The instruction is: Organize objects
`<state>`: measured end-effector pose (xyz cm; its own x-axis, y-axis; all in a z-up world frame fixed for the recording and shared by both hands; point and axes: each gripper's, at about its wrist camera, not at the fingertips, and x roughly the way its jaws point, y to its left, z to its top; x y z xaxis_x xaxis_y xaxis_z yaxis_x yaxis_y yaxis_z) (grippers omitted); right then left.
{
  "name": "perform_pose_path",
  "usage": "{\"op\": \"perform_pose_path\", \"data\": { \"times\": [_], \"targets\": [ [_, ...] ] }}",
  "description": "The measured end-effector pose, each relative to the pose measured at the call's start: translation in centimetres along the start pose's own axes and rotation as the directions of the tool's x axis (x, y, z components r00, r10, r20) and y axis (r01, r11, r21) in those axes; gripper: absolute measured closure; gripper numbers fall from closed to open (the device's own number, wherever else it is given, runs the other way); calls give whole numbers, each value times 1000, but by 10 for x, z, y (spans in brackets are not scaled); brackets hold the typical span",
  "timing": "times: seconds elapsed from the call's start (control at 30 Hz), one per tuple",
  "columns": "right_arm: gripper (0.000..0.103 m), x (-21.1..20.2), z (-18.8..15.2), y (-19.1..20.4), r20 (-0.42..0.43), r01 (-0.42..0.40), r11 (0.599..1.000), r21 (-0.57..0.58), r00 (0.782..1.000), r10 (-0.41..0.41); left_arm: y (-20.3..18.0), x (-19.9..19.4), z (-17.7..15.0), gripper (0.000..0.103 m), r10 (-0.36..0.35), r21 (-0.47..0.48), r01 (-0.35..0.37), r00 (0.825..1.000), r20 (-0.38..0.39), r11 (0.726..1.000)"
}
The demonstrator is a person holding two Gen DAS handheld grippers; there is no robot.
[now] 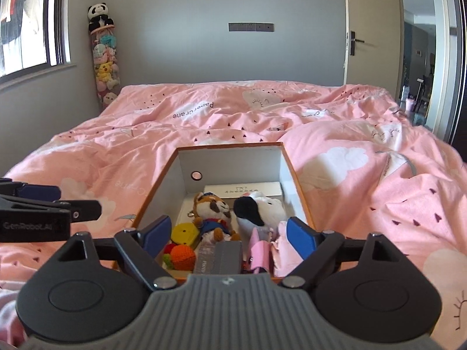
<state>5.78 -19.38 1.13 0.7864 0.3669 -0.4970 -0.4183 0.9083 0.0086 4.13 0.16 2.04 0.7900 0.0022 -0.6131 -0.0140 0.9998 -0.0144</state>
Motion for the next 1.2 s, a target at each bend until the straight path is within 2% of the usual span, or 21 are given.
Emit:
{"op": "perform_pose_path", "data": {
  "times": [0.07,0.3,0.43,0.57,0.63,1.2],
  "targets": [
    [16,-1,-2,1,5,9,1000,-17,1000,-9,2,0,-4,15,-7,-24,6,1000,-12,1000],
    [14,-1,-12,5,12,29,999,-46,1000,-28,3,-3,-9,14,45,-54,-45,999,1,998],
    [14,3,-18,2,4,33,999,-28,999,-32,3,0,-16,14,62,-63,-62,998,6,996],
    [14,7,-24,3,-3,44,999,-25,999,-44,5,7,-27,14,74,-106,-78,997,-38,991],
    [14,8,-28,4,-6,39,999,-24,999,-39,5,10,-29,14,68,-108,-74,996,-62,991],
    [13,13,-33,3,-29,30,999,-14,999,-30,4,10,-31,14,85,-102,-91,994,-69,991]
  ]
}}
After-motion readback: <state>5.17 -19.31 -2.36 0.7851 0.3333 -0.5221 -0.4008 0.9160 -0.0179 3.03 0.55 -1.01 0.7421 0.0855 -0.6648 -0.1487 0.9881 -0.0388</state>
